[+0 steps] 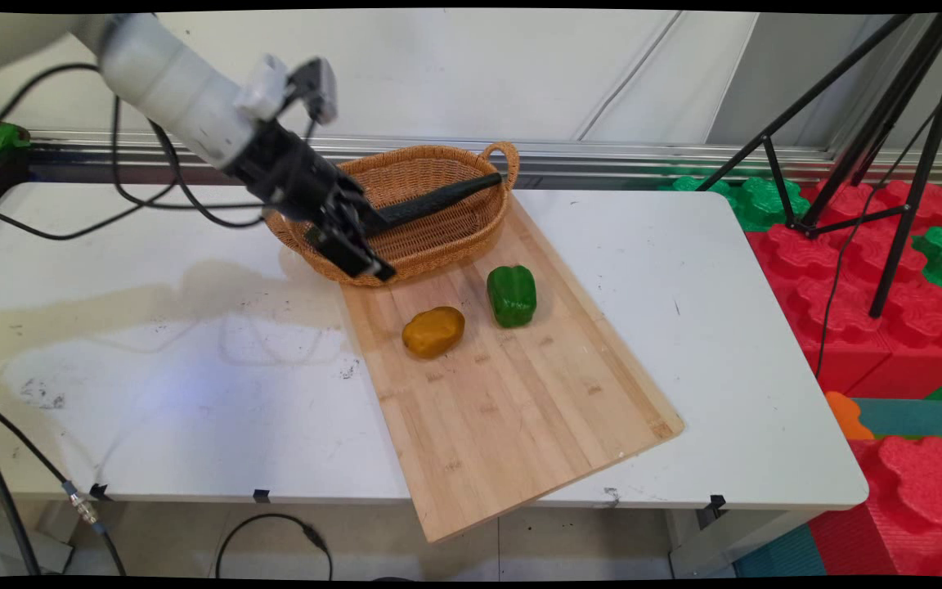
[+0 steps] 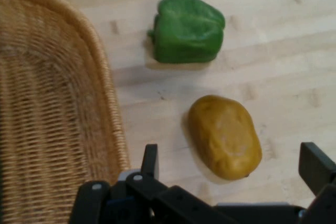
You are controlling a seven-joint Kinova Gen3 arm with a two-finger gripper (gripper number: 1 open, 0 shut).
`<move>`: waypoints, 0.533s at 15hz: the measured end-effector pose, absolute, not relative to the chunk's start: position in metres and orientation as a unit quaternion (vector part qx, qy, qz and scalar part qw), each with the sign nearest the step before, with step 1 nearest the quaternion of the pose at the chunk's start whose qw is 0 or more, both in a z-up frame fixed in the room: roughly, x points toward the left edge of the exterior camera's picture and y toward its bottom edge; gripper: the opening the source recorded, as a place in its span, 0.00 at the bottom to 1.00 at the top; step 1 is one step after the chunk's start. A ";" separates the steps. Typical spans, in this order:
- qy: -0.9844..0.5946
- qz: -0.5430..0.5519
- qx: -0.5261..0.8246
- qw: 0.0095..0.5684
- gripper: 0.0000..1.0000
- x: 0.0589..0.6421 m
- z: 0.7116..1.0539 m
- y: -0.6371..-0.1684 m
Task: Pick up the potato from the cutting board
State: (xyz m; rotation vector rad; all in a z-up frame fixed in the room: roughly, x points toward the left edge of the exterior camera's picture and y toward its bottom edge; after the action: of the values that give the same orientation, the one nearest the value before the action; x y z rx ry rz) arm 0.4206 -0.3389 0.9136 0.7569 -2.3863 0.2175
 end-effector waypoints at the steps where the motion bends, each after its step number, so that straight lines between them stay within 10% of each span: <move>1: -0.905 0.078 0.287 0.304 1.00 0.412 0.906 -0.340; 8: -0.910 0.066 0.302 0.276 1.00 0.371 0.862 -0.348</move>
State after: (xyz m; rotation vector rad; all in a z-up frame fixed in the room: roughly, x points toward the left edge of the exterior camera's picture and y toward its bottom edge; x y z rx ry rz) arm 0.3712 -0.3476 0.8621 0.8104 -2.4461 0.1765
